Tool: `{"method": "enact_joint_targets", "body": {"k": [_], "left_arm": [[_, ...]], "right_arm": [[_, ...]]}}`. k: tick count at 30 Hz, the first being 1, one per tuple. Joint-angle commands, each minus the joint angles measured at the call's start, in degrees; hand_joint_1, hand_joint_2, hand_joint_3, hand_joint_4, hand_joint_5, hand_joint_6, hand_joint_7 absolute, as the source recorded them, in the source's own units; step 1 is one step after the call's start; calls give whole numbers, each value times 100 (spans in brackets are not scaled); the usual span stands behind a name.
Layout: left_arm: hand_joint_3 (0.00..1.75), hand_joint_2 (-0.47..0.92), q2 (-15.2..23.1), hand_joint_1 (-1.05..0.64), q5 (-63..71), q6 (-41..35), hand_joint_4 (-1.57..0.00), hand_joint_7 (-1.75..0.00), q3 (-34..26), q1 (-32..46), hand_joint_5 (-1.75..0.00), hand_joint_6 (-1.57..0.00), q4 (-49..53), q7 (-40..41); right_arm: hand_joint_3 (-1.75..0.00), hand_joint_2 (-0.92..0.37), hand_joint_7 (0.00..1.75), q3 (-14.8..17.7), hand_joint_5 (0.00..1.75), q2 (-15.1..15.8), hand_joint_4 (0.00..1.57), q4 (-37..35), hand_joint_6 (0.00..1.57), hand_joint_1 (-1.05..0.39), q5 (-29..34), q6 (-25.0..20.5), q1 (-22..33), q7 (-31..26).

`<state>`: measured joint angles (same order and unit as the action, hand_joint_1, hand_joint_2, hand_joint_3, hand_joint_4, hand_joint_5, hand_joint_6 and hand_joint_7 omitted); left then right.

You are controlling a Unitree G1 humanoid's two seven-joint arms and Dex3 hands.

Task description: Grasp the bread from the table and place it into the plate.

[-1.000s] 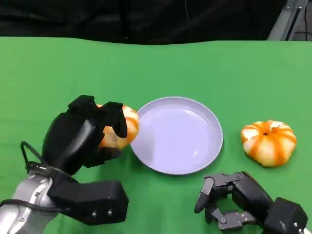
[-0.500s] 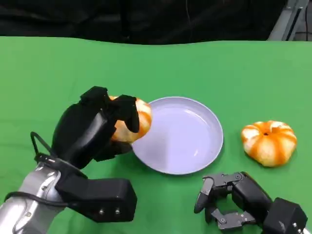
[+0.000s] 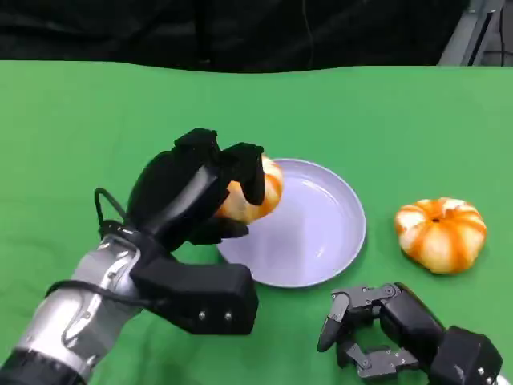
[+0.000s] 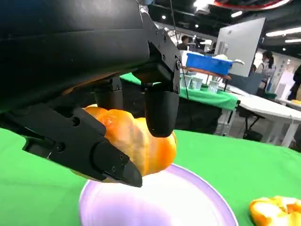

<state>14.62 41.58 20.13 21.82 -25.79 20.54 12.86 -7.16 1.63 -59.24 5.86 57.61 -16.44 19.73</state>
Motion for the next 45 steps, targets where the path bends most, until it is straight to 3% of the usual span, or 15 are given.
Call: {"method": "enact_joint_targets", "body": {"k": [1,8,17,20,26,33,42,45], "left_arm": [[1,84,-41,-12,-65,165,-50,-163,74,-397,-175,-49,521,8],[0,82,-226,-9,-153,475,-50,-168,183,-899,-175,-47,1508,81],[1,85,-520,-11,-289,899,-46,-157,321,-1412,-175,-50,2442,2],[0,84,-664,-11,-307,966,-45,-142,413,-1582,-172,-57,2707,-4],[0,80,-967,-8,-326,1147,-47,-149,568,-1860,-172,-55,3308,70],[0,82,-1177,-6,-366,1196,-48,-137,613,-1958,-162,-58,3614,21],[0,83,-1260,-6,-431,1340,-45,-139,587,-1997,-165,-55,3853,4],[0,83,-1246,-7,-478,1257,-45,-132,548,-1996,-162,-57,3888,-93]], "right_arm": [[-109,-58,108,43,138,-13,98,25,99,17,-162,-26,-26,123],[-107,-57,108,21,137,-28,97,81,99,16,-112,-64,-11,91],[-108,-54,108,-18,137,-68,101,102,102,11,-83,-52,1,76],[-108,-54,107,-14,137,-62,100,69,101,11,-64,-17,-8,53],[-108,-53,107,2,136,-78,100,17,99,11,-48,94,-21,27],[-107,-54,108,24,136,-117,99,-72,98,14,-120,144,-49,113],[-106,-53,109,7,136,-91,99,-27,97,13,-15,80,-42,18],[-103,-55,108,29,136,-106,99,-77,97,13,-69,67,-66,62]]}}
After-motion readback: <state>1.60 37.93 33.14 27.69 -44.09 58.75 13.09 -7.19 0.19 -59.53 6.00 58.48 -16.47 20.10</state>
